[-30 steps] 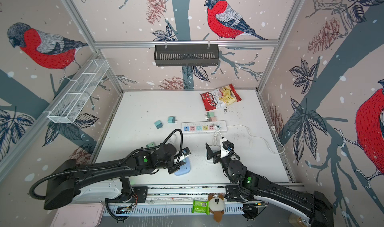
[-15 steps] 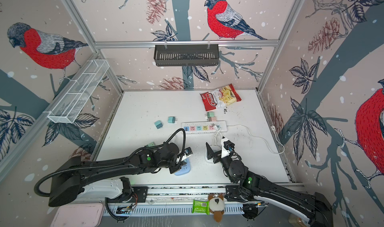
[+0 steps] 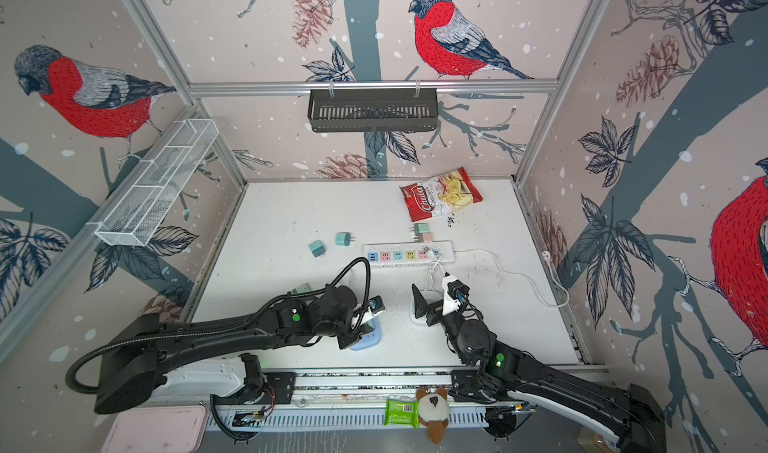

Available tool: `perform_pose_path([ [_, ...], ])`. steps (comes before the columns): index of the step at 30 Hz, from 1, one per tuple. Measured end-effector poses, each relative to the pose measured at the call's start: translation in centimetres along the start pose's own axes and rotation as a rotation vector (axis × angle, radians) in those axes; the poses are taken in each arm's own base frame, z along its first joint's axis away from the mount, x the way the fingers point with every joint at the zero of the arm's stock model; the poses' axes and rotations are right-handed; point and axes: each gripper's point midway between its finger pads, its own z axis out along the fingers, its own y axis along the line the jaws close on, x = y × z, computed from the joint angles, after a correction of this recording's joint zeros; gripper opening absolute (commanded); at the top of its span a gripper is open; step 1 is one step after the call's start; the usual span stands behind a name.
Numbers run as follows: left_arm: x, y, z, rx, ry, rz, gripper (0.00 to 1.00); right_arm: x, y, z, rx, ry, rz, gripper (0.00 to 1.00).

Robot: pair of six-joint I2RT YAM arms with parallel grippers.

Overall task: Insert the plug
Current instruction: 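Lower the teal charger prongs into the light-blue socket box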

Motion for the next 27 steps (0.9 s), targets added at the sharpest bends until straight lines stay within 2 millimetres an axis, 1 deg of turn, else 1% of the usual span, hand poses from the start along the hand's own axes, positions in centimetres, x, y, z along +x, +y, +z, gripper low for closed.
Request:
perform_pose_path([
  [5, 0.1, 0.0, 0.5, 0.003, 0.017, -0.006, 0.00, 0.0, 0.0, 0.0, -0.002, 0.000, 0.000, 1.00],
  [16, 0.1, -0.1, 0.8, -0.011, 0.029, 0.002, 0.00, 0.0, 0.0, 0.0, -0.002, 0.000, 0.000, 1.00],
  [23, -0.4, 0.0, 1.5, -0.043, 0.038, 0.021, 0.00, 0.0, 0.0, 0.0, 0.001, 0.001, 0.001, 1.00],
  [27, 0.1, 0.0, 2.1, -0.060, 0.068, 0.032, 0.00, 0.0, -0.1, 0.0, 0.004, 0.001, 0.003, 1.00],
])
